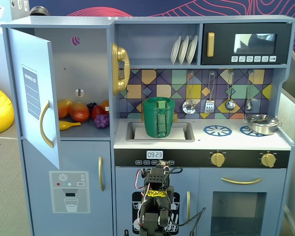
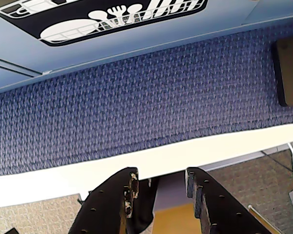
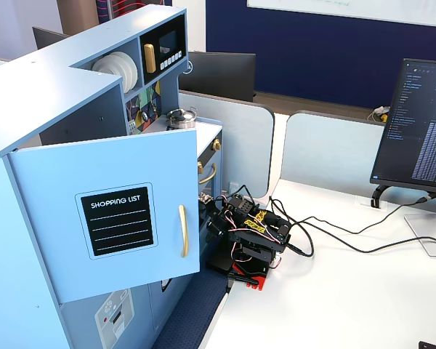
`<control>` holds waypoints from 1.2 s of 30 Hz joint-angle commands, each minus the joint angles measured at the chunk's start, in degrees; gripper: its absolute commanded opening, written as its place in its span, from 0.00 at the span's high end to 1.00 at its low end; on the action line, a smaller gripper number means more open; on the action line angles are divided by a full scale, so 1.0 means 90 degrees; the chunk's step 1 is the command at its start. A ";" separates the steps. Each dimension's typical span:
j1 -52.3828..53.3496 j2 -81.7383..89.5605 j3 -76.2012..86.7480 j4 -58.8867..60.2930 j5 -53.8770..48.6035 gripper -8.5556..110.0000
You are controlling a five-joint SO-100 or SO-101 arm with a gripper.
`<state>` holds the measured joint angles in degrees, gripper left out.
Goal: Close the left cabinet door
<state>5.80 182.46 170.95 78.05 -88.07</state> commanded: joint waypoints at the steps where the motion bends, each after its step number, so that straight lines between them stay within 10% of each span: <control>1: -0.0117 -0.0039 0.0088 0.1084 0.0127 0.93; 14: -0.0596 -0.0039 0.0088 0.1045 -0.0293 0.93; 29: -1.1416 -0.0479 -0.1113 -0.6152 -0.2148 0.93; 36: -1.2988 -0.3535 -0.3330 -0.8447 -0.2861 0.93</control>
<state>-105.64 162.95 155.39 10.20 -110.57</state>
